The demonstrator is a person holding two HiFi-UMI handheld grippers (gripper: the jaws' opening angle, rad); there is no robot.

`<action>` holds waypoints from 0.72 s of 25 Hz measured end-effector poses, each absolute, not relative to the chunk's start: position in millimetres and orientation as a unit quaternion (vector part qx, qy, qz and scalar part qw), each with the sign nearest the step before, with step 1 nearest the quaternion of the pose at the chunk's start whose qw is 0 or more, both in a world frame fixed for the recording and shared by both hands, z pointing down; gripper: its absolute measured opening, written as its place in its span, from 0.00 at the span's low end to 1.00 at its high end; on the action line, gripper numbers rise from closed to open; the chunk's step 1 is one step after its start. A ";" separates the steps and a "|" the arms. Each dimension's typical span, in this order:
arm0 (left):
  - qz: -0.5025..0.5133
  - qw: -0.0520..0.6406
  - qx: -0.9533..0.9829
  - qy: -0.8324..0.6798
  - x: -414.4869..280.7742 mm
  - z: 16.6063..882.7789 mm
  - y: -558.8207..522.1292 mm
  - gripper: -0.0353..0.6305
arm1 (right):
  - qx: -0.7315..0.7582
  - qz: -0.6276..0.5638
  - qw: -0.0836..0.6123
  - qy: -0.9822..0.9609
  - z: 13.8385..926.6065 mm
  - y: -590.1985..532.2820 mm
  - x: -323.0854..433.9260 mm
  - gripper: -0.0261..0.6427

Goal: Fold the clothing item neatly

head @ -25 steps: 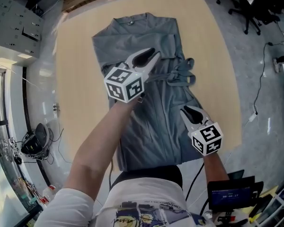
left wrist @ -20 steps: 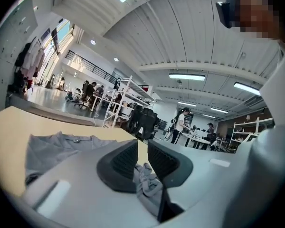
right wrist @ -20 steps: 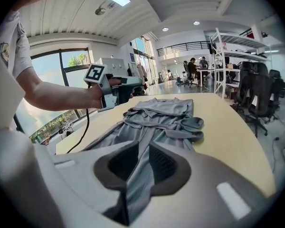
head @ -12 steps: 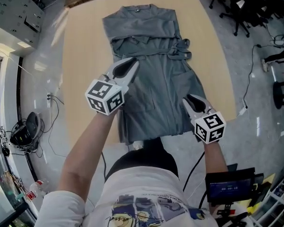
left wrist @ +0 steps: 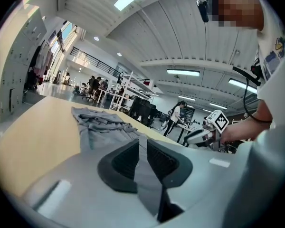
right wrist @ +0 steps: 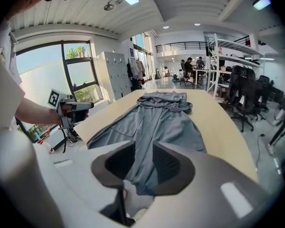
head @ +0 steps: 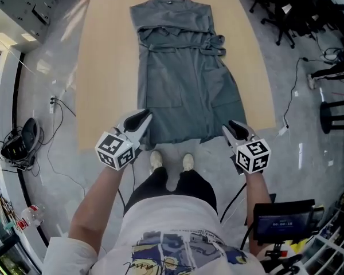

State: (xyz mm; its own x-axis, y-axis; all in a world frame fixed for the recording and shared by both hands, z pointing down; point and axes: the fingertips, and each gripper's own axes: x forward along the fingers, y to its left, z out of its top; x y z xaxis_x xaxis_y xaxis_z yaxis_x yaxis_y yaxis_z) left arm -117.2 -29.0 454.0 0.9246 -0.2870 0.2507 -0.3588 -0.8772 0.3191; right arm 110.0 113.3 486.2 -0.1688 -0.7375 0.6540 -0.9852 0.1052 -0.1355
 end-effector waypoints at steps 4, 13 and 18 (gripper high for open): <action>0.119 0.181 0.962 -0.168 -133.7 469.8 19.3 0.19 | 0.598 0.297 0.222 -0.710 502.1 150.9 122.5 0.21; 0.163 0.186 0.939 -0.241 -152.1 505.9 82.9 0.24 | 0.549 0.307 0.251 -0.735 550.9 207.9 148.5 0.21; 0.192 0.200 0.921 -0.273 -158.1 529.4 107.7 0.28 | 0.532 0.317 0.256 -0.742 576.5 232.1 164.7 0.21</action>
